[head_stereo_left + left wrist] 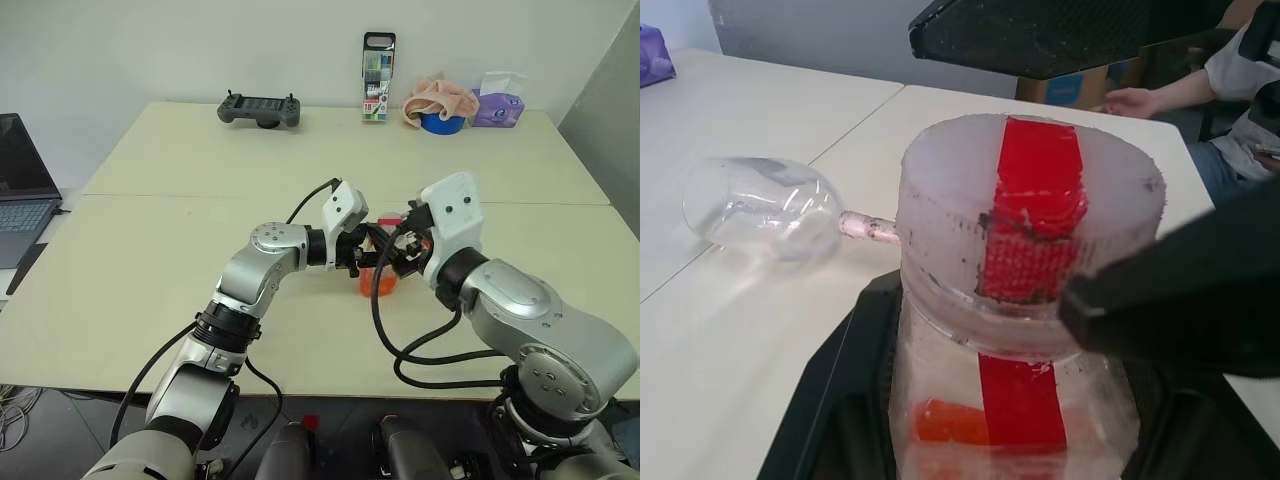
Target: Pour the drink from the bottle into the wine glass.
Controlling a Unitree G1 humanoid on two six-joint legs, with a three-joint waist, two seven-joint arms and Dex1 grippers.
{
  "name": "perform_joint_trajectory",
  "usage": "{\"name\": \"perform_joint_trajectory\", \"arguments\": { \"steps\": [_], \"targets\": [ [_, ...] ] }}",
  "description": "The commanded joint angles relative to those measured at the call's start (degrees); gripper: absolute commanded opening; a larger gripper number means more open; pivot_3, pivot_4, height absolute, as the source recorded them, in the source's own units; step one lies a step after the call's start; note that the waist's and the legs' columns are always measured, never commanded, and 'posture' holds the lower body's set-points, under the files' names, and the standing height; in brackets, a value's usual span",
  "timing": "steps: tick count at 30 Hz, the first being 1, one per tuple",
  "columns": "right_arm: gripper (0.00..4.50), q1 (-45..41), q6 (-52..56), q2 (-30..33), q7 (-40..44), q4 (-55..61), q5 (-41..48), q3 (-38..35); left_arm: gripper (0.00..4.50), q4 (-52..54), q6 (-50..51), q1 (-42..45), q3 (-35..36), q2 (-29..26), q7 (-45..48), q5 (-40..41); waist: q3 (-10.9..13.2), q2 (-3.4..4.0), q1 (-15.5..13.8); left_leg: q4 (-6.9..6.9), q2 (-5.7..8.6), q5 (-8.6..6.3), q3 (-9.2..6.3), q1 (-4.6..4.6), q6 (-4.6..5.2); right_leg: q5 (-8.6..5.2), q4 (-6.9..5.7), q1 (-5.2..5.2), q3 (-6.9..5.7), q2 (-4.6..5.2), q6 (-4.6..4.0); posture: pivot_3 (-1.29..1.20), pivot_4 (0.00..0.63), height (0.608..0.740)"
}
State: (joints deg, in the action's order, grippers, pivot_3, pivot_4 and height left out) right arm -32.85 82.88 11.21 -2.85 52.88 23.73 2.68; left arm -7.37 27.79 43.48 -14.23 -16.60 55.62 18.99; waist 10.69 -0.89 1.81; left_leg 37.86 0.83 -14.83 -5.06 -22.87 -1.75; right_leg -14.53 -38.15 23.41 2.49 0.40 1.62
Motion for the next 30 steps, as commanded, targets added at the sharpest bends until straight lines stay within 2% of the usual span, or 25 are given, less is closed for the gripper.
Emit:
{"name": "perform_joint_trajectory", "arguments": {
  "steps": [1, 13, 30],
  "targets": [
    [3.93, -1.4, -2.4, -0.9, -0.4, 0.1, -1.7, 1.5, 2.14, 1.8, -2.6, 0.6, 2.1, 0.6, -0.8, 0.2, 0.0, 0.0, 0.0, 0.0, 0.0, 0.0, 0.01, 0.0, 0.0, 0.0, 0.0, 0.0, 0.0, 0.0, 0.0, 0.0, 0.15, 0.74],
    [3.93, -1.7, -6.0, -3.7, -2.2, -4.7, -7.7, 2.5, 2.14, 1.4, -5.5, 0.0, 2.5, 0.9, -1.3, -0.1, 0.0, 0.0, 0.0, -0.01, 0.0, 0.0, 0.02, -0.02, 0.0, 0.01, 0.0, 0.03, 0.02, 0.0, -0.01, 0.0, 0.15, 0.74],
    [3.93, -0.6, -1.7, -4.5, -0.9, -0.8, -8.8, 0.3, 2.14, -0.9, -7.8, 0.6, 2.2, 0.9, -1.1, -2.0, 0.0, 0.0, 0.0, -0.02, 0.0, 0.0, 0.0, -0.02, 0.0, 0.01, -0.01, 0.04, 0.0, 0.0, -0.01, 0.0, 0.15, 0.74]
  ]
}}
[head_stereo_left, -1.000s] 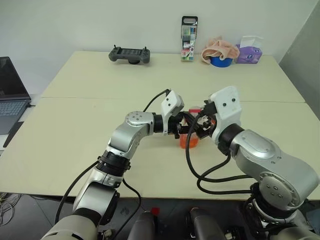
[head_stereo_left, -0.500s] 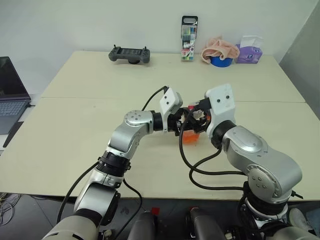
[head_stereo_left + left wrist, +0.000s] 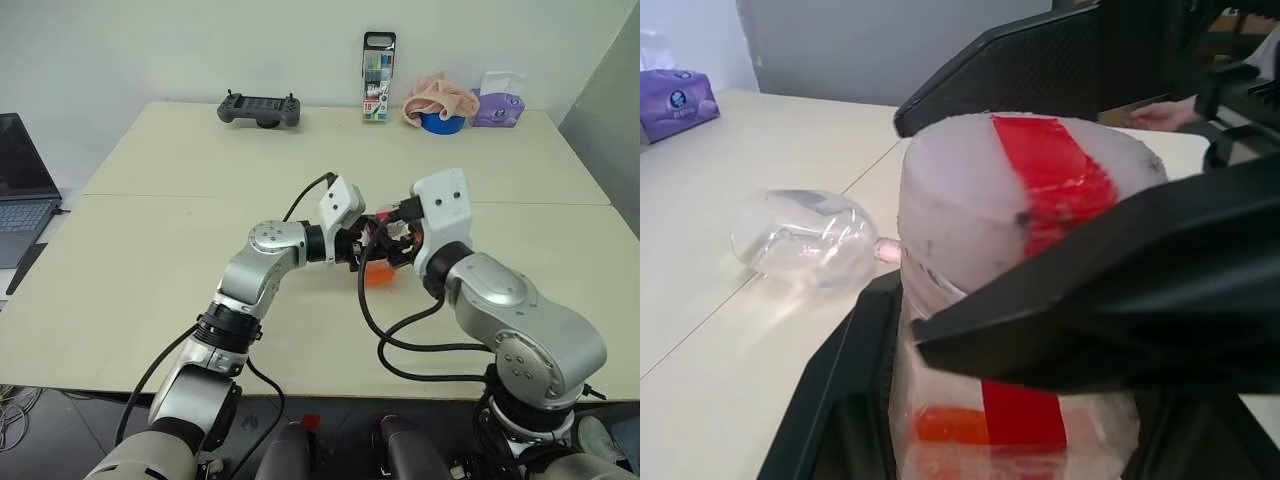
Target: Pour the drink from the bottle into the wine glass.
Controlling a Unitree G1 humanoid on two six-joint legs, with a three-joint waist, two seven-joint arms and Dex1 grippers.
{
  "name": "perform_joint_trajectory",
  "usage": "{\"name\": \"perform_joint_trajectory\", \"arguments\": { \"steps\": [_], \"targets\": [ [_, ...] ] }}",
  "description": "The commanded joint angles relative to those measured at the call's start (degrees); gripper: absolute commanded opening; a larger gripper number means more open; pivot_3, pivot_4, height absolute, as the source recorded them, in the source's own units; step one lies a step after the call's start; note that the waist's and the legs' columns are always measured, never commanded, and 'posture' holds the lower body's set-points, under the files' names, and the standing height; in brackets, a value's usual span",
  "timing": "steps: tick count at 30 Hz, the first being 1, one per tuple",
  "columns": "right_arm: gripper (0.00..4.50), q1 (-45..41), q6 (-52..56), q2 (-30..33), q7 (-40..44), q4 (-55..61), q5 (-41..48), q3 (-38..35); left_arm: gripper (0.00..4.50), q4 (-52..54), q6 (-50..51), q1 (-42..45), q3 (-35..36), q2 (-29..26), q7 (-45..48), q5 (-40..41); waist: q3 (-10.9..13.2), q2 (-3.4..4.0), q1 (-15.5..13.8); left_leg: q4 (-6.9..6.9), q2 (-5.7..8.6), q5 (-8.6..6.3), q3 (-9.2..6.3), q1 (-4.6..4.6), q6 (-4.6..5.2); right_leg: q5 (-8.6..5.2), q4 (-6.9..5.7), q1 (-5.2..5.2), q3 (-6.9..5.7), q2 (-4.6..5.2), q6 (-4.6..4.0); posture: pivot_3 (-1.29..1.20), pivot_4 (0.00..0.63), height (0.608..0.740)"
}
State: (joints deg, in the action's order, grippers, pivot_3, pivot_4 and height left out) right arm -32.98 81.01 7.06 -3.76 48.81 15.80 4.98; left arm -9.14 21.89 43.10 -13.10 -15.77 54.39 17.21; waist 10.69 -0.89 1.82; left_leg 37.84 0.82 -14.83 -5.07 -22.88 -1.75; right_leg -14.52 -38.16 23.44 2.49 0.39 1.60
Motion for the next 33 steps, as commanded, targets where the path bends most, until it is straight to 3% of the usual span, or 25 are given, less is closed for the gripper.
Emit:
{"name": "perform_joint_trajectory", "arguments": {
  "steps": [1, 6, 8, 17, 33],
  "targets": [
    [3.93, -0.5, 0.3, -0.5, 0.1, 3.5, -0.8, -2.2, 2.14, 0.6, -2.0, 1.1, 1.0, 0.2, 0.2, -0.3, 0.0, 0.0, 0.0, 0.0, 0.0, 0.0, 0.0, 0.0, 0.0, 0.0, 0.0, 0.0, 0.0, 0.0, 0.0, 0.0, 0.15, 0.74],
    [3.93, -0.8, 0.2, -2.0, 0.3, 4.1, -0.5, -2.1, 2.14, 0.3, -2.4, 1.2, 0.8, 0.5, 0.4, -0.6, 0.0, 0.0, 0.0, 0.0, 0.0, 0.0, 0.0, 0.0, 0.0, 0.0, 0.0, 0.0, 0.0, 0.0, 0.0, 0.0, 0.15, 0.74],
    [3.55, -0.7, 0.3, -2.8, 0.2, 4.0, -0.5, -1.9, 2.14, 0.3, -2.4, 1.2, 0.8, 0.5, 0.5, -0.7, 0.0, 0.0, 0.0, 0.0, 0.0, 0.0, 0.0, 0.0, 0.0, 0.0, 0.0, 0.0, 0.0, 0.0, 0.0, 0.0, 0.15, 0.74],
    [0.51, 2.1, 0.2, -5.3, 0.4, 3.9, -0.5, -1.3, 2.14, 0.1, -2.6, 1.1, 1.2, 0.5, 0.4, -1.1, 0.0, 0.01, 0.0, 0.0, 0.01, 0.0, -0.01, 0.0, 0.0, 0.0, 0.0, 0.0, 0.0, 0.0, 0.0, 0.0, 0.15, 0.74],
    [0.24, -0.6, -8.4, 6.4, 2.1, -3.1, -5.6, -12.3, 2.14, -10.9, -9.2, 3.8, 5.3, -0.9, -4.4, -3.9, 0.0, 0.01, 0.0, 0.02, 0.0, 0.0, 0.19, 0.02, 0.0, 0.0, 0.0, -0.01, 0.0, -0.06, 0.01, 0.0, 0.15, 0.74]
  ]
}}
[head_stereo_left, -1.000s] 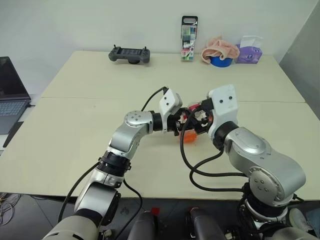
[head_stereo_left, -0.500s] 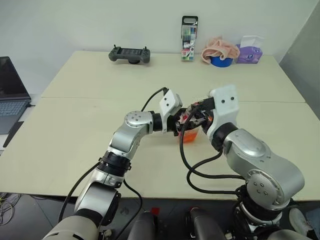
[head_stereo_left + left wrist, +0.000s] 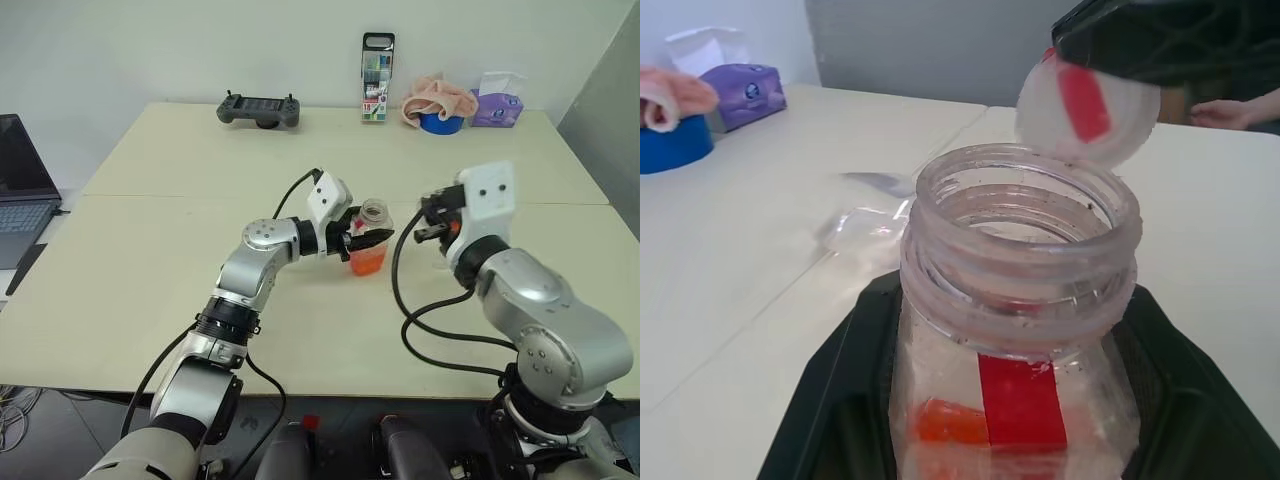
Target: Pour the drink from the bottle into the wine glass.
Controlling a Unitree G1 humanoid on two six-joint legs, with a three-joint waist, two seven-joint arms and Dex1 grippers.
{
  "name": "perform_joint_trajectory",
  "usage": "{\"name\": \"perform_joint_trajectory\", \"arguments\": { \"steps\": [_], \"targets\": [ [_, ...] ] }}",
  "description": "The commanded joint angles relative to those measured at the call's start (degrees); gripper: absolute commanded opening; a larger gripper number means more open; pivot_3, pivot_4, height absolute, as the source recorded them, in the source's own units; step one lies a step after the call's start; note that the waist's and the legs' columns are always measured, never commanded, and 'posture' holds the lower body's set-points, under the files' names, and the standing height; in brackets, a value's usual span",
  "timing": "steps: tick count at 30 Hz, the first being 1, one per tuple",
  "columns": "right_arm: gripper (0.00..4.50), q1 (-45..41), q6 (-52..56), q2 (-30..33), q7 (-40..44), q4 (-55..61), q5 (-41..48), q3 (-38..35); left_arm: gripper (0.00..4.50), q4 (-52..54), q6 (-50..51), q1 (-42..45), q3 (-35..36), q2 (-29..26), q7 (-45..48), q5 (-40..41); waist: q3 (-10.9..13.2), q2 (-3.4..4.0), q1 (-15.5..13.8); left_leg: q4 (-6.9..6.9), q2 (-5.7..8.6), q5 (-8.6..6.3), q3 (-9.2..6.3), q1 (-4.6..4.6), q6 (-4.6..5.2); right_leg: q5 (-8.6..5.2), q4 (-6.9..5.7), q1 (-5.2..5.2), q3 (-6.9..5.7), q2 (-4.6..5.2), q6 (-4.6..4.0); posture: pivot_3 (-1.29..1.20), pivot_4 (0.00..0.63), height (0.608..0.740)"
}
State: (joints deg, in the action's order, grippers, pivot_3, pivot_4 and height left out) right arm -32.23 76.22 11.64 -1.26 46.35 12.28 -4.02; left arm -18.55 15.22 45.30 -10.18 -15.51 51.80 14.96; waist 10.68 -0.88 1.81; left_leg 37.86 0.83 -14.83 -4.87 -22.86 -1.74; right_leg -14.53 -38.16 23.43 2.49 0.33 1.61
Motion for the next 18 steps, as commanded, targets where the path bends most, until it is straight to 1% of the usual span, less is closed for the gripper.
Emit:
{"name": "perform_joint_trajectory", "arguments": {
  "steps": [1, 5, 8, 13, 17, 18],
  "targets": [
    [0.24, -0.9, -4.6, 3.2, -0.6, -2.0, -3.0, -4.2, 2.14, -2.4, -3.2, 1.9, 2.9, -1.4, -2.4, -1.8, 0.0, 0.0, 0.0, 0.0, 0.0, 0.0, 0.04, 0.0, 0.0, 0.0, 0.0, 0.0, 0.01, -0.03, 0.0, 0.0, 0.15, 0.74],
    [0.24, 3.8, -9.0, 9.0, -1.6, -10.1, -7.7, -8.6, 2.14, -7.5, -5.5, 4.9, 7.9, -2.7, -7.9, -1.5, 0.0, -0.01, 0.0, 0.0, -0.01, 0.0, 0.13, -0.01, 0.01, 0.0, 0.01, -0.01, 0.0, -0.05, 0.0, 0.0, 0.15, 0.74],
    [0.24, 7.3, -10.3, 11.7, -0.5, -16.1, -9.0, -8.3, 2.14, -11.4, -7.6, 7.1, 11.0, -3.8, -12.2, -1.9, 0.0, -0.01, 0.1, -0.02, -0.01, -0.01, 0.2, -0.01, 0.01, 0.0, -0.01, 0.02, 0.03, -0.05, -0.01, 0.0, 0.15, 0.74],
    [0.24, 8.1, -12.6, 11.9, 0.6, -23.7, -10.1, -5.5, 2.14, -17.8, -11.7, 10.3, 14.0, -6.6, -18.3, -5.0, 0.0, -0.03, 0.0, -0.03, 0.04, -0.01, 0.23, -0.03, 0.02, -0.01, -0.33, 0.17, 0.08, -0.04, 0.02, 0.0, 0.15, 0.74],
    [0.24, 7.7, -13.7, 11.6, 0.4, -28.1, -10.8, -3.6, 2.14, -21.6, -13.1, 12.2, 16.1, -8.0, -21.7, -5.4, 0.0, -0.04, 0.1, 0.01, 0.07, -0.01, 0.22, 0.0, 0.02, -0.04, -0.47, 0.19, 0.1, -0.02, 0.07, 0.0, 0.15, 0.74],
    [0.59, 7.7, -13.9, 11.2, 0.2, -28.6, -10.8, -3.7, 2.14, -22.0, -13.0, 12.2, 16.4, -8.1, -21.9, -5.2, 0.0, -0.04, 0.0, 0.01, 0.07, -0.01, 0.23, 0.0, 0.02, -0.04, -0.49, 0.21, 0.11, -0.03, 0.07, 0.0, 0.15, 0.74]
  ]
}}
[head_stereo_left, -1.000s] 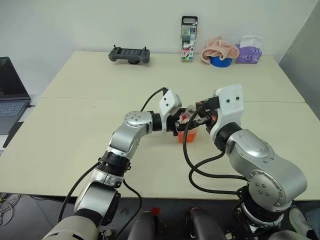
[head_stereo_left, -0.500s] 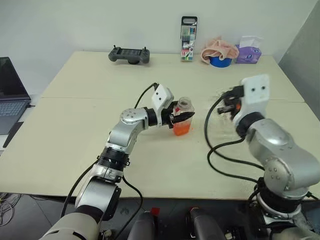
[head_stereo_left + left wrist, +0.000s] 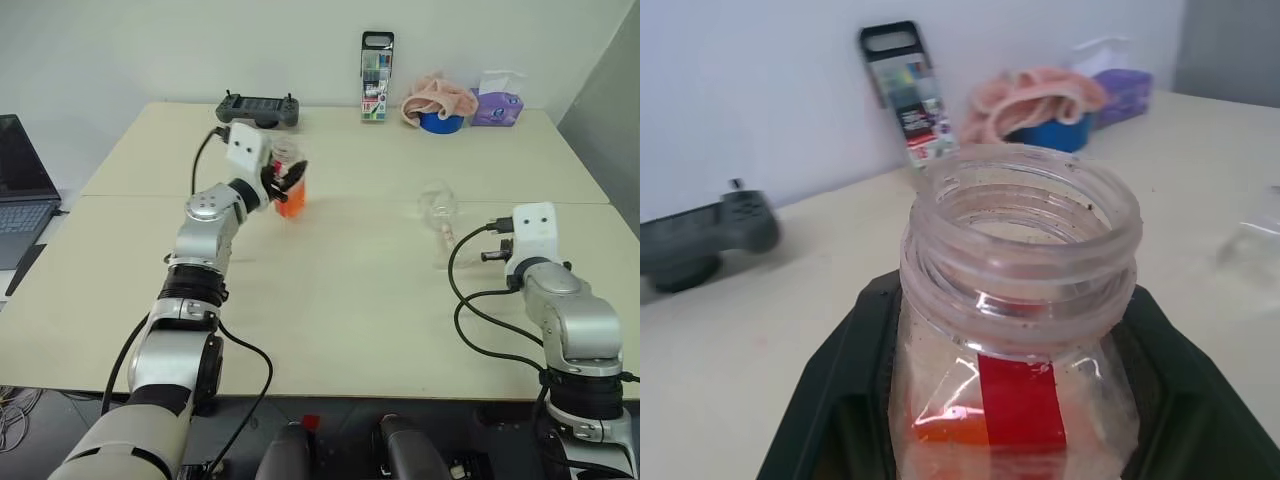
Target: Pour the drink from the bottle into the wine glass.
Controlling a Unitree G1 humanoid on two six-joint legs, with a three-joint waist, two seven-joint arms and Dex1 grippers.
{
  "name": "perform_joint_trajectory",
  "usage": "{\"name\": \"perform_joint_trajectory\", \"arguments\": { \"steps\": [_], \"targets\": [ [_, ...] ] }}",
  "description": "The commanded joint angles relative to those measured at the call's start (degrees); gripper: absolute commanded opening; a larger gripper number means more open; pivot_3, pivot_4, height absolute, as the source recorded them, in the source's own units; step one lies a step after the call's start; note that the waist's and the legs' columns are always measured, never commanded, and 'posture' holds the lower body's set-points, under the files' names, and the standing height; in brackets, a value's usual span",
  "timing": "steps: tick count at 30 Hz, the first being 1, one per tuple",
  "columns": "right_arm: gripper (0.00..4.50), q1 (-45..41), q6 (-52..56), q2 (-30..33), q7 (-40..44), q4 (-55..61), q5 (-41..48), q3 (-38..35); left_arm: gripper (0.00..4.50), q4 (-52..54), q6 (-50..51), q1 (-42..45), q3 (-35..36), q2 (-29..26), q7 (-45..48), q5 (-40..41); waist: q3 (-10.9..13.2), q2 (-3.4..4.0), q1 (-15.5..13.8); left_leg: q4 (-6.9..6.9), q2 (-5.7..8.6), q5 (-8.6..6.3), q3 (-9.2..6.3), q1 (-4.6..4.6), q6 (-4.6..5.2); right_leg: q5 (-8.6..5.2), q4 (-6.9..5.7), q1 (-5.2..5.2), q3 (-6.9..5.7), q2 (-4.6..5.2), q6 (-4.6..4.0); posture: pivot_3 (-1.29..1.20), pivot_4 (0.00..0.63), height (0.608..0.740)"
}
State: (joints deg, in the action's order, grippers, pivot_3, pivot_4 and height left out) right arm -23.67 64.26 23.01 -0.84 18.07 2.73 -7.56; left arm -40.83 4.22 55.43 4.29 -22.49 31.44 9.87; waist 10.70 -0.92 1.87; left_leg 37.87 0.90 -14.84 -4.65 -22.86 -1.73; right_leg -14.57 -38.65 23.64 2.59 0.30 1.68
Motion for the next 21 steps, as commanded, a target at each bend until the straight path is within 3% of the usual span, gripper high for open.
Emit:
{"name": "perform_joint_trajectory", "arguments": {
  "steps": [1, 11, 21],
  "targets": [
    [0.98, -0.8, -2.1, -0.5, -0.2, -0.7, -1.2, -0.4, 2.14, 0.2, -1.9, 2.1, 2.2, -1.1, -1.7, 0.1, 0.0, 0.0, 0.0, 0.0, 0.0, 0.0, -0.01, 0.0, 0.0, 0.0, -0.01, 0.01, -0.01, 0.0, 0.0, 0.0, 0.15, 0.74],
    [4.39, -1.7, -2.3, 0.5, 1.0, 1.9, -1.9, -1.2, 2.14, -4.0, -3.2, 0.6, 5.2, -0.9, -4.4, 1.0, 0.0, 0.0, -0.1, 0.03, 0.07, 0.0, -0.03, -0.03, -0.01, 0.0, -0.04, 0.02, -0.01, 0.06, 0.01, 0.0, 0.15, 0.74],
    [4.5, -7.3, 6.2, 5.1, 6.9, 10.9, -0.4, -0.3, 2.14, -11.7, -7.1, 1.9, 7.2, -2.3, -7.4, 0.2, 0.0, 0.0, 0.0, 0.04, 0.06, 0.01, -0.06, -0.03, -0.01, -0.02, -0.25, 0.13, -0.03, 0.05, 0.03, 0.0, 0.15, 0.74]
  ]
}}
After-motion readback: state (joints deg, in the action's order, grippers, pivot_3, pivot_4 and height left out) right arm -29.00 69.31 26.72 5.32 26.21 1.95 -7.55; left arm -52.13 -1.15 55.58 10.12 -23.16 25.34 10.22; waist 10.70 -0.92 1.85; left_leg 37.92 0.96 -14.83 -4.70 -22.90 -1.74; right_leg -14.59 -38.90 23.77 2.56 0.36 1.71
